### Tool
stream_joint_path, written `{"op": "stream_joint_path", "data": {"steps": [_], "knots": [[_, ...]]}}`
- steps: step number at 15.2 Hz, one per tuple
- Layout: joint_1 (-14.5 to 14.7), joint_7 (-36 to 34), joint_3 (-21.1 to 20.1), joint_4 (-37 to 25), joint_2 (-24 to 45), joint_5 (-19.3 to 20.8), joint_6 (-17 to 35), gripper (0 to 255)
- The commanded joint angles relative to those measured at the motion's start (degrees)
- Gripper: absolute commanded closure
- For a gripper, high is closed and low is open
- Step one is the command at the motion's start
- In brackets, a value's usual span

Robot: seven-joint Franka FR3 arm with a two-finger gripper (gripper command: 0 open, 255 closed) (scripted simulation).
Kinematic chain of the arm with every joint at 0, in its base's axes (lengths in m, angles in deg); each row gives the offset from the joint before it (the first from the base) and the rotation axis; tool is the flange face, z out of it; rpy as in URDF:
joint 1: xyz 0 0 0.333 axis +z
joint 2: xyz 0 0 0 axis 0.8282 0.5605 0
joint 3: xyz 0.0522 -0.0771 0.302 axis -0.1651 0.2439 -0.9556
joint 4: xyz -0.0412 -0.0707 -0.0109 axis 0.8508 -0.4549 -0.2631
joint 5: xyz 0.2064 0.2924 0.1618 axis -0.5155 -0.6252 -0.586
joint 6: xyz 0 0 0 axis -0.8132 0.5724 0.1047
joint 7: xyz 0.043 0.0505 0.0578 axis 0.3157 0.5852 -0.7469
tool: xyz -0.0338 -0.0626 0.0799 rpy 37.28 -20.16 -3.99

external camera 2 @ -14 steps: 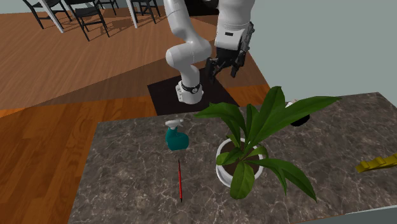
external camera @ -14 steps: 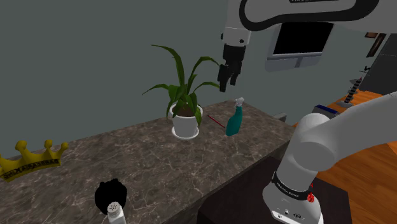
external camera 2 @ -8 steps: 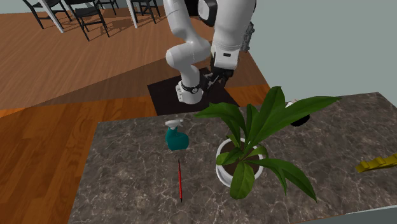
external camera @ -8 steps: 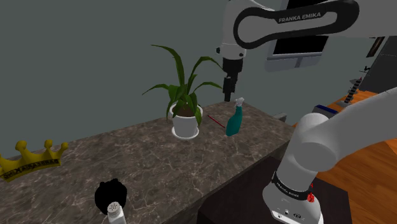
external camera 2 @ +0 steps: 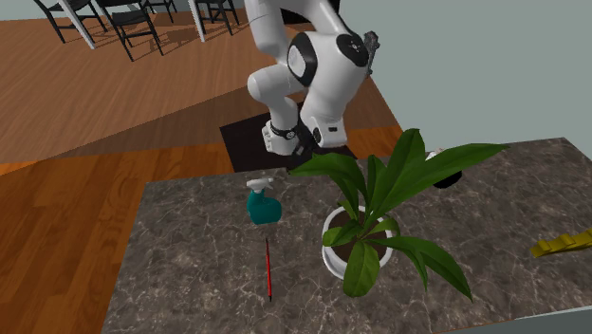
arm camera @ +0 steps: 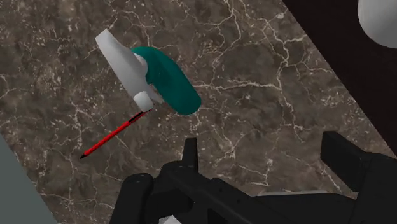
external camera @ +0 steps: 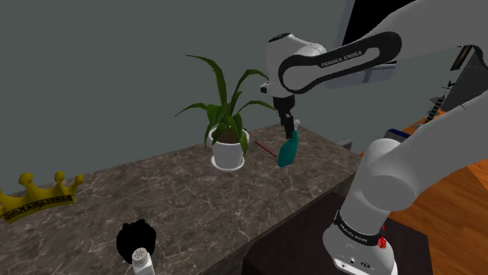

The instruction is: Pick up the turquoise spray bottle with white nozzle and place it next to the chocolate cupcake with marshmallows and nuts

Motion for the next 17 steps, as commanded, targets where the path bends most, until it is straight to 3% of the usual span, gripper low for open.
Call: {"op": "stream_joint_path", "data": {"steps": [1, 9, 17], "knots": [[0.09, 5.34, 1.37, 1.64, 2.20, 3.94, 3.06, 0], [-1.73, 22.17, 6.76, 3.81, 15.29, 21.31, 17.76, 0], [-3.79, 20.36, 9.01, 5.37, 19.80, 25.31, 24.36, 0]]}}
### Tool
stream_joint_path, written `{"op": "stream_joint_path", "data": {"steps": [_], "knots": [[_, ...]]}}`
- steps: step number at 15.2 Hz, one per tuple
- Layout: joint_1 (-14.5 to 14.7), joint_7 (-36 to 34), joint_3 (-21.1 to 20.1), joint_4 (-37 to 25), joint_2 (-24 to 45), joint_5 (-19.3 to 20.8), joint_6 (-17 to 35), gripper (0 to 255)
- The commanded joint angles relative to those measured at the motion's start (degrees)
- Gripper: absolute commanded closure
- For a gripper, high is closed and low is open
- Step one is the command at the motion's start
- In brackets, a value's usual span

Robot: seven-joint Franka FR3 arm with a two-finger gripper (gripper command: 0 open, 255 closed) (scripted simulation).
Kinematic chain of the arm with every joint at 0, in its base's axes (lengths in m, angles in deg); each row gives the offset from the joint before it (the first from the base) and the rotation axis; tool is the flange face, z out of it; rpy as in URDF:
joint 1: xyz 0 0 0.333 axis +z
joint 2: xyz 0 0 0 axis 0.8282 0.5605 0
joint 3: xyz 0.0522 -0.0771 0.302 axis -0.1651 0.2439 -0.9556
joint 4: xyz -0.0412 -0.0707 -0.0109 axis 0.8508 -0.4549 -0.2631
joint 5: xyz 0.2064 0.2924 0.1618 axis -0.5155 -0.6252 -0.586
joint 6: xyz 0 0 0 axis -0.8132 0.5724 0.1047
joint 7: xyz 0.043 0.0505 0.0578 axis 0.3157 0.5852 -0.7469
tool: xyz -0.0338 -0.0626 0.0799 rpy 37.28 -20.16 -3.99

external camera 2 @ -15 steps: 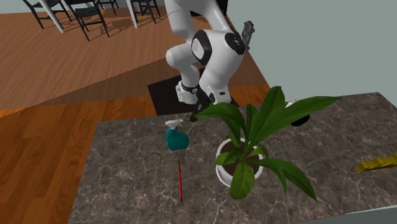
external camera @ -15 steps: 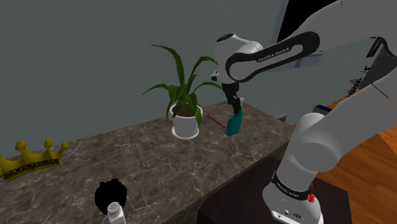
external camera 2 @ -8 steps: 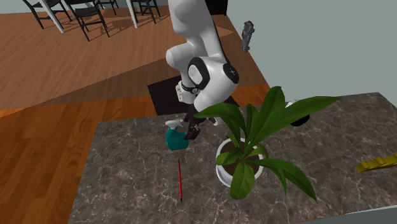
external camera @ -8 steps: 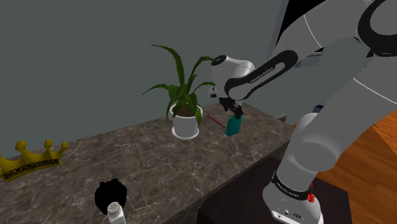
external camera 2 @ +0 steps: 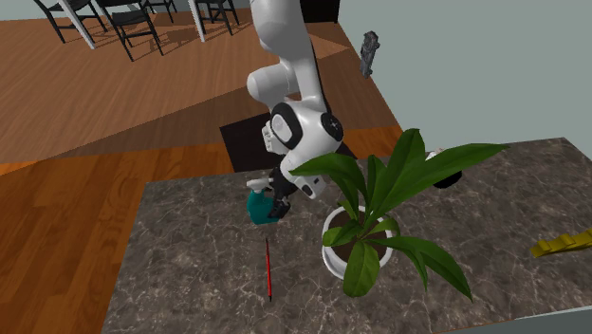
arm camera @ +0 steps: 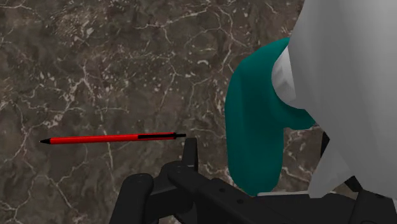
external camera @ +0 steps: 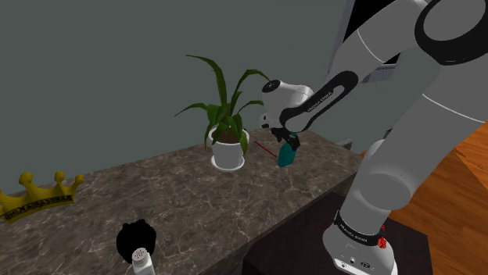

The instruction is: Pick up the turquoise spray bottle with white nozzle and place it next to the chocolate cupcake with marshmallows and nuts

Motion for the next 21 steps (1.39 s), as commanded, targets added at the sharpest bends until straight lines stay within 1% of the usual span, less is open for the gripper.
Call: {"op": "stream_joint_path", "data": {"steps": [1, 8, 9, 18, 21], "knots": [[-0.21, -0.32, 0.20, 0.30, 0.42, 0.51, 0.75, 0], [-0.21, -0.31, 0.20, 0.29, 0.42, 0.50, 0.74, 0], [-0.21, -0.31, 0.20, 0.29, 0.42, 0.50, 0.74, 255], [-0.21, -0.32, 0.20, 0.30, 0.42, 0.51, 0.75, 255], [0.04, 1.31, -0.09, -0.19, -1.85, -0.65, -1.73, 255]]}}
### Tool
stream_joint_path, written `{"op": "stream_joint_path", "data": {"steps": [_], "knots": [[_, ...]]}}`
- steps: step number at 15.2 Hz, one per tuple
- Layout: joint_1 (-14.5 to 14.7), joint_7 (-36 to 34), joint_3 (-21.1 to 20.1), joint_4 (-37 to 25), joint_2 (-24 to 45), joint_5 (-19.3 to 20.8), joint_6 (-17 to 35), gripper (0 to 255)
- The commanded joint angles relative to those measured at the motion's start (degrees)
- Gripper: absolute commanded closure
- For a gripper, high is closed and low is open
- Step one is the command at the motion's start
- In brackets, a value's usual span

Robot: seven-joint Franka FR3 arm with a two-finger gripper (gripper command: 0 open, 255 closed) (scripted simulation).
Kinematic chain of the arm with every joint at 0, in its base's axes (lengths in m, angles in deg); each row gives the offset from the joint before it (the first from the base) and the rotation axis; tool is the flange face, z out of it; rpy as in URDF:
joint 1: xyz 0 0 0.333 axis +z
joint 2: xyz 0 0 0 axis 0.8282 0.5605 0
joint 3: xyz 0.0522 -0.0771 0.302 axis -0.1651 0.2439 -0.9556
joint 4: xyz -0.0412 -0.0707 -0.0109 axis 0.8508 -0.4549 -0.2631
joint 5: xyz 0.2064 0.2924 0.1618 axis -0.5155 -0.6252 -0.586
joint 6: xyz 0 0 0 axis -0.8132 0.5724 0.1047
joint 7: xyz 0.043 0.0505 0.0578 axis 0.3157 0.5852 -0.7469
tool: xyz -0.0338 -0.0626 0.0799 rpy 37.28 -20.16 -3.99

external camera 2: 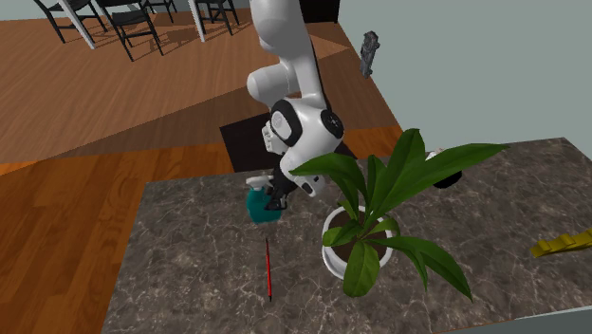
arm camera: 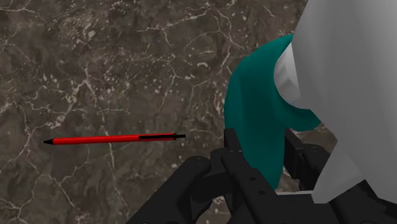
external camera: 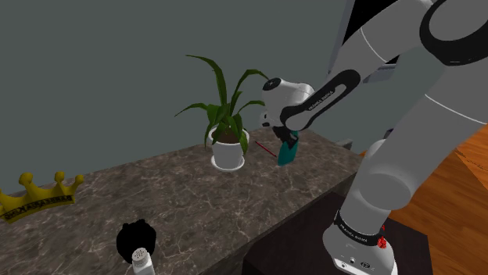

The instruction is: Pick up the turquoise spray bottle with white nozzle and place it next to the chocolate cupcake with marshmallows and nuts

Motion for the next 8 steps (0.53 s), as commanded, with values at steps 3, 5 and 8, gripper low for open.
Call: {"op": "stream_joint_path", "data": {"steps": [3, 5, 8], "knots": [[0.23, 2.13, -0.30, -0.86, -2.69, -1.34, -3.13, 255], [0.39, 3.11, -0.52, -1.36, -4.00, -2.02, -4.77, 255], [0.61, 4.52, -0.87, -2.22, -5.83, -2.98, -7.21, 255]]}}
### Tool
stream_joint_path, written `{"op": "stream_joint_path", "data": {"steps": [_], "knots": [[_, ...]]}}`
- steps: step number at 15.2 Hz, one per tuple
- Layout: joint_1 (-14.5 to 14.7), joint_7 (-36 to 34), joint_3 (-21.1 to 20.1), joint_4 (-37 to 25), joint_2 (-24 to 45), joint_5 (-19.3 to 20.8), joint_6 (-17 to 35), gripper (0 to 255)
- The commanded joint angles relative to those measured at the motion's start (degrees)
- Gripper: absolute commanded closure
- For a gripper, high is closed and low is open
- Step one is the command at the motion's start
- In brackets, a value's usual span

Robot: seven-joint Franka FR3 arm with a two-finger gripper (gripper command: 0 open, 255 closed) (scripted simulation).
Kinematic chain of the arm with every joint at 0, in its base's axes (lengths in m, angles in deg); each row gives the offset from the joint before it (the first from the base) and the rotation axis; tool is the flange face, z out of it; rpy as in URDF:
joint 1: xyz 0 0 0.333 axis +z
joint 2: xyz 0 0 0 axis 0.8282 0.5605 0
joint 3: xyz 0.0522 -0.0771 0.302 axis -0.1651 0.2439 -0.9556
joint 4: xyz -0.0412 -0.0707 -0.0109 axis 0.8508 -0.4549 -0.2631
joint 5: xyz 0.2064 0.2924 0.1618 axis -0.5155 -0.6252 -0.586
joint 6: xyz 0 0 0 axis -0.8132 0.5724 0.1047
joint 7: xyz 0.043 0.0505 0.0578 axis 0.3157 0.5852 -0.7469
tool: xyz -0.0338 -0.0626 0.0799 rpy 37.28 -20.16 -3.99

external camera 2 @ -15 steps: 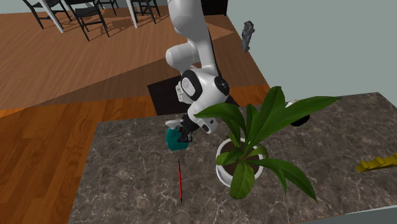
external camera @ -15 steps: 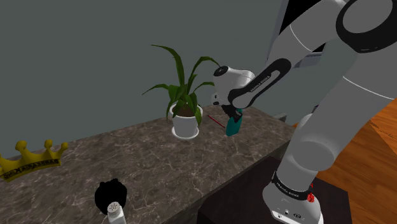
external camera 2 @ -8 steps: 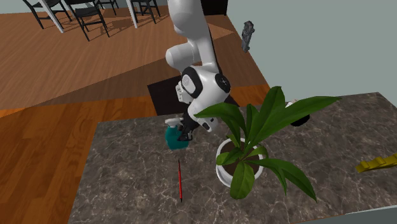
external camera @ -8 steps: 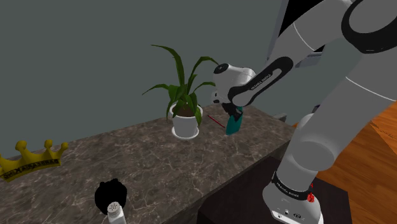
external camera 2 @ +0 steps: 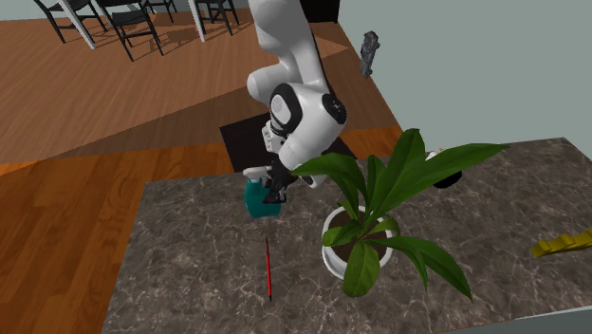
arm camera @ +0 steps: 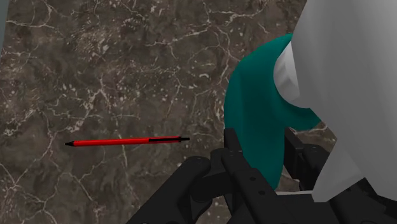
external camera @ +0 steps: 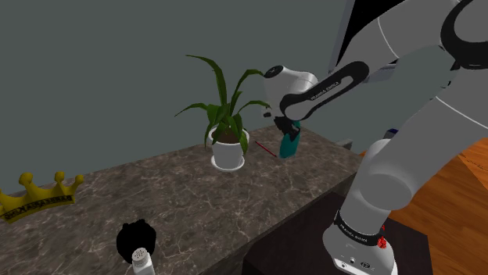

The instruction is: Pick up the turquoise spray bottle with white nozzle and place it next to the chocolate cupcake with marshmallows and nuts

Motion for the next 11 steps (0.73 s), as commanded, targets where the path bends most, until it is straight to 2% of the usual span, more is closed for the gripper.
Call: {"op": "stream_joint_path", "data": {"steps": [1, 11], "knots": [[0.10, 0.95, -0.20, -0.53, -1.24, -0.56, -1.60, 255], [0.73, 5.17, -1.50, -4.44, -5.94, -3.25, -9.43, 255]]}}
